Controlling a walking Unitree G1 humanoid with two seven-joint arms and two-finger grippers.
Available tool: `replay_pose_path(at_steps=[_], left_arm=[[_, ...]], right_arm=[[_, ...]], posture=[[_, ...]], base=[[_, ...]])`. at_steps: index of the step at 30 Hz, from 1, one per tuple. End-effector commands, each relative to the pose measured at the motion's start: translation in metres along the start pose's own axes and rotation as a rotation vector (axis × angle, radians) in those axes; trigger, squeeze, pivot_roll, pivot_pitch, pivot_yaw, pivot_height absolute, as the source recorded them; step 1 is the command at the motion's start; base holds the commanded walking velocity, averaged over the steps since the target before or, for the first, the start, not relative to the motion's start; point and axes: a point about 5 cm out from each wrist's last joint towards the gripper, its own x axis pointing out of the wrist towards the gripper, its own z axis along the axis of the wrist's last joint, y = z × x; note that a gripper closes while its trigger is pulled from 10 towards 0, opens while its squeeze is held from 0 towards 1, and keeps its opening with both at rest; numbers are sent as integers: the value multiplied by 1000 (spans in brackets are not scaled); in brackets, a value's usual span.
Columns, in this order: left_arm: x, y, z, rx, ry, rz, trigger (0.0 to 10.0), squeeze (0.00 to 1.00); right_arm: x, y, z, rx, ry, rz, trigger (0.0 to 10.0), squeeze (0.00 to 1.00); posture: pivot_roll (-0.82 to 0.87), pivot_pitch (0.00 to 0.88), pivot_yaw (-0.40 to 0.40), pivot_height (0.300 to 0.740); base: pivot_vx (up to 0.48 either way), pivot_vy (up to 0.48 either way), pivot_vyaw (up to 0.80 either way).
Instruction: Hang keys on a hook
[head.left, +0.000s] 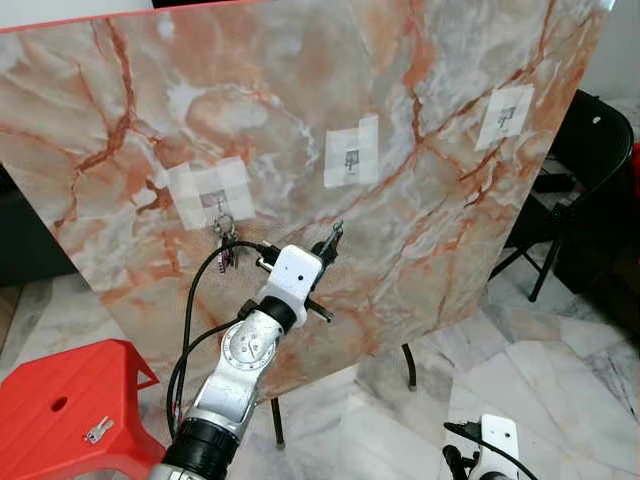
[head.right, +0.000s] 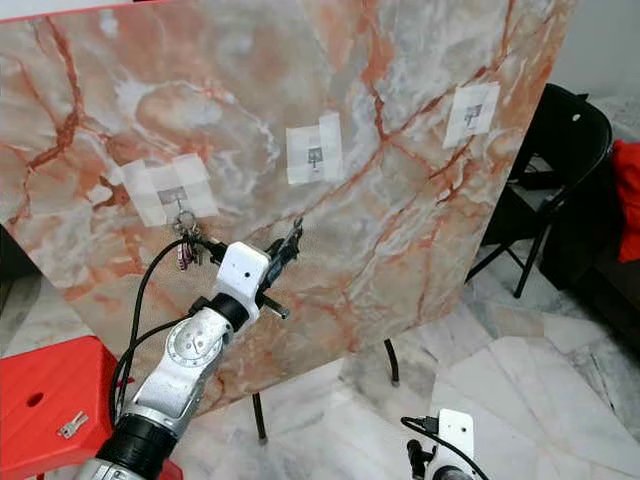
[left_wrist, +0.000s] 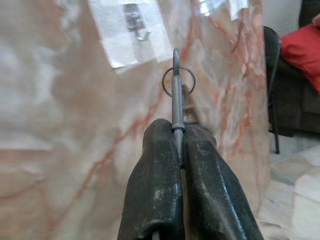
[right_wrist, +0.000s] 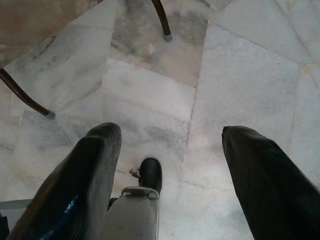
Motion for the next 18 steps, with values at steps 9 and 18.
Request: replay_pose_path(at_steps=[9, 18], left_arm=[[-4, 19, 2, 15, -20, 69, 10000, 0], [-3, 14, 2, -11, -24, 71, 10000, 0]], right_arm=[[0, 1, 1, 1, -1, -1, 10000, 0], [0, 0, 1, 6, 3, -2, 10000, 0]], posture=[[46, 0, -27, 732], [37, 0, -29, 732]], base=[[0, 0, 0], [0, -110, -489]])
